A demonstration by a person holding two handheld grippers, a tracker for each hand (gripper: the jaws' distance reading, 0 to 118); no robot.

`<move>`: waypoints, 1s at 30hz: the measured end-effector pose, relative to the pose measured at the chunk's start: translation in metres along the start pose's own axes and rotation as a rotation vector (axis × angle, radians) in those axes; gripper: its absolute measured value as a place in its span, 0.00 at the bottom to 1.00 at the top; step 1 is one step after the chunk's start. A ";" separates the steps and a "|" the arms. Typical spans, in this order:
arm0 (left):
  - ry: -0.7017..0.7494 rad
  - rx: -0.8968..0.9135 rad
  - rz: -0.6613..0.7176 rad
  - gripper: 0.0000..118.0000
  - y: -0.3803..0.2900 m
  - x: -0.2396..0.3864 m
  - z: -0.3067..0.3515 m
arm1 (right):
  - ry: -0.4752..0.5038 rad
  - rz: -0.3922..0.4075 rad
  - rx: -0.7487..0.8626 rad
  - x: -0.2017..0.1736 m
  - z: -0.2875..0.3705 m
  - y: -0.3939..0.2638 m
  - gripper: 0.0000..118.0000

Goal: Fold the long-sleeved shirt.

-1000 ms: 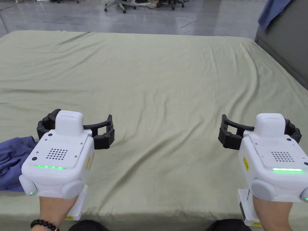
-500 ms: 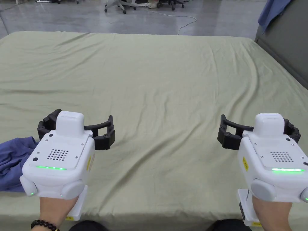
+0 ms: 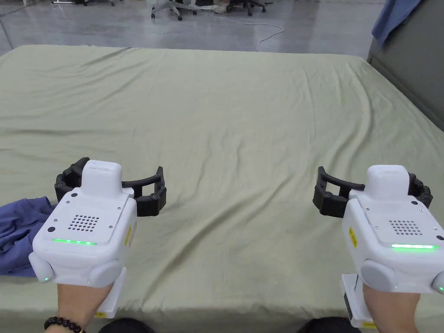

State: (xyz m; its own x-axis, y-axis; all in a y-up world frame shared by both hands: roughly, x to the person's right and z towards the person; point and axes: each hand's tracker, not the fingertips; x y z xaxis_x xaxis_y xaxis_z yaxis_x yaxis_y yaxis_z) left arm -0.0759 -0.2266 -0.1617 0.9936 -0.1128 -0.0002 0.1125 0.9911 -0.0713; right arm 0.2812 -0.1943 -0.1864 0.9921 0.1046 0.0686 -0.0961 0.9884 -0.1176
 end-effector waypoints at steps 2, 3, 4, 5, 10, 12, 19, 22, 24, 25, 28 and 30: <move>0.007 -0.001 -0.006 1.00 0.000 0.000 0.000 | 0.002 0.001 0.001 0.000 0.000 0.000 1.00; 0.008 0.000 -0.007 1.00 0.000 0.000 0.000 | 0.002 0.000 0.002 0.000 0.000 0.000 1.00; 0.010 0.001 -0.007 1.00 0.000 0.000 0.000 | 0.000 0.000 0.004 0.000 0.000 0.000 1.00; 0.012 0.002 -0.006 1.00 0.000 0.000 0.000 | 0.000 0.000 0.005 0.000 0.000 0.000 1.00; 0.010 0.000 -0.004 1.00 0.001 0.000 0.000 | 0.005 0.000 0.009 0.000 -0.001 -0.001 1.00; 0.010 -0.001 -0.007 1.00 0.000 0.000 0.000 | 0.007 0.000 0.014 0.000 -0.001 -0.001 1.00; 0.005 0.001 -0.015 1.00 0.000 0.001 0.000 | 0.014 -0.011 0.011 0.001 -0.002 0.000 1.00; 0.003 -0.003 -0.021 1.00 0.000 0.002 0.000 | 0.101 -0.069 -0.094 0.003 -0.008 0.006 1.00; 0.004 -0.003 -0.026 1.00 0.000 0.002 0.000 | 0.130 -0.156 -0.137 0.002 -0.014 0.010 1.00; 0.005 -0.004 -0.028 1.00 0.000 0.002 0.000 | 0.076 -0.169 -0.172 -0.003 -0.018 0.012 1.00; 0.005 -0.008 -0.034 1.00 0.000 0.003 0.000 | -0.052 -0.157 -0.250 -0.013 -0.022 0.016 1.00; 0.007 -0.011 -0.037 1.00 0.000 0.003 0.000 | -0.050 -0.129 -0.277 -0.016 -0.024 0.017 1.00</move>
State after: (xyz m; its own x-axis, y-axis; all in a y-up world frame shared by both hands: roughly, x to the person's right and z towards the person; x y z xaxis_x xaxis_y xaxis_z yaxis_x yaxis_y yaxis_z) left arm -0.0730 -0.2269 -0.1613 0.9886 -0.1503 -0.0044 0.1494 0.9854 -0.0818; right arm 0.2655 -0.1823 -0.2132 0.9888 -0.0080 0.1488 0.0632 0.9268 -0.3702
